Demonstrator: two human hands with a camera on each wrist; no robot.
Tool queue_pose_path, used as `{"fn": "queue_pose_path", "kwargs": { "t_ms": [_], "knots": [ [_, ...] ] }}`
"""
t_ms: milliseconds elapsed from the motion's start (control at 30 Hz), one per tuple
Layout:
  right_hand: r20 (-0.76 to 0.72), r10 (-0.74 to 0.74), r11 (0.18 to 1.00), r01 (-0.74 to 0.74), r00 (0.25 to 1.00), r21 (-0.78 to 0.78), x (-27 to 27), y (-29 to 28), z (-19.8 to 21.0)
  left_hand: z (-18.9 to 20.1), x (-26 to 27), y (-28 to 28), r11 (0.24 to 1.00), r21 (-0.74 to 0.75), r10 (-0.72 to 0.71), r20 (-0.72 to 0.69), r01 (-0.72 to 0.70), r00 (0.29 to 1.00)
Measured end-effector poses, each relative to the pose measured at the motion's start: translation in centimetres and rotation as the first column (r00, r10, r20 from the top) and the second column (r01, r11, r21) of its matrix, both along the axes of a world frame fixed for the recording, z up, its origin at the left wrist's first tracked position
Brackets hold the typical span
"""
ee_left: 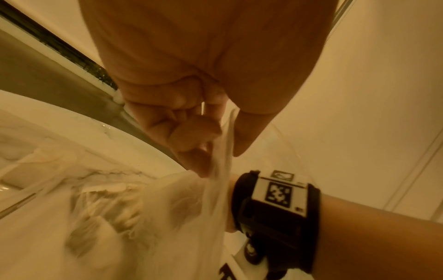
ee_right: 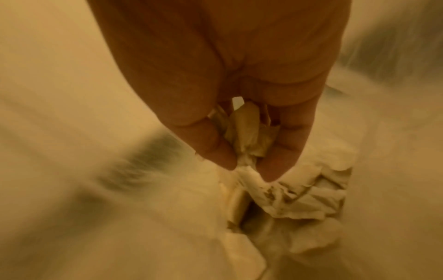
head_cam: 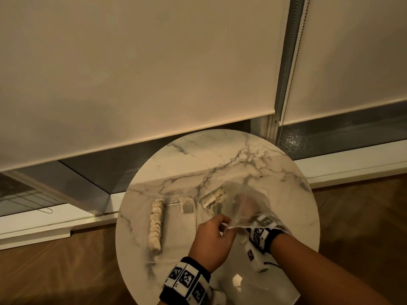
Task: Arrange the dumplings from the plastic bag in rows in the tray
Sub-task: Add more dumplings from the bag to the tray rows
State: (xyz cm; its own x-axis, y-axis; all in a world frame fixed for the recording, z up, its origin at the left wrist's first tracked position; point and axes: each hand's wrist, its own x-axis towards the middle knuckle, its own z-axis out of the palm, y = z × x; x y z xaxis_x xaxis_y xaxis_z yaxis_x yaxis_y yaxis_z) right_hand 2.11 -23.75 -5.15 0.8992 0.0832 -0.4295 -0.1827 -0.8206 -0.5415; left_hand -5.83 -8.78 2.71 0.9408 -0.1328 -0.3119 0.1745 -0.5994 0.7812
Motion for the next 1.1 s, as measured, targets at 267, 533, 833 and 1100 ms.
{"fn": "queue_pose_path", "kwargs": {
  "t_ms": [267, 533, 833, 1100],
  "knots": [
    [0.011, 0.174, 0.984, -0.174, 0.985, 0.042, -3.6, 0.1, 2.4, 0.8, 1.3, -1.2, 0.947, -0.275, 0.146, -0.100, -0.168, 0.984],
    [-0.023, -0.090, 0.945, 0.093, 0.996, 0.314, -7.4, -3.4, 9.5, -0.2, 3.3, -1.3, 0.881, -0.423, 0.206, -0.059, -0.211, 0.977],
    [-0.104, -0.094, 0.726, 0.140, 0.990, 0.673, -8.6, -6.8, 15.9, -0.7, 2.8, -1.1, 0.894, -0.437, 0.094, -0.031, -0.098, 0.995],
    [-0.049, -0.084, 0.594, 0.089, 0.995, 0.800, -7.0, -5.8, 21.5, -0.2, 1.9, -0.3, 0.819, -0.510, 0.095, -0.332, -0.263, 0.939]
  ]
}}
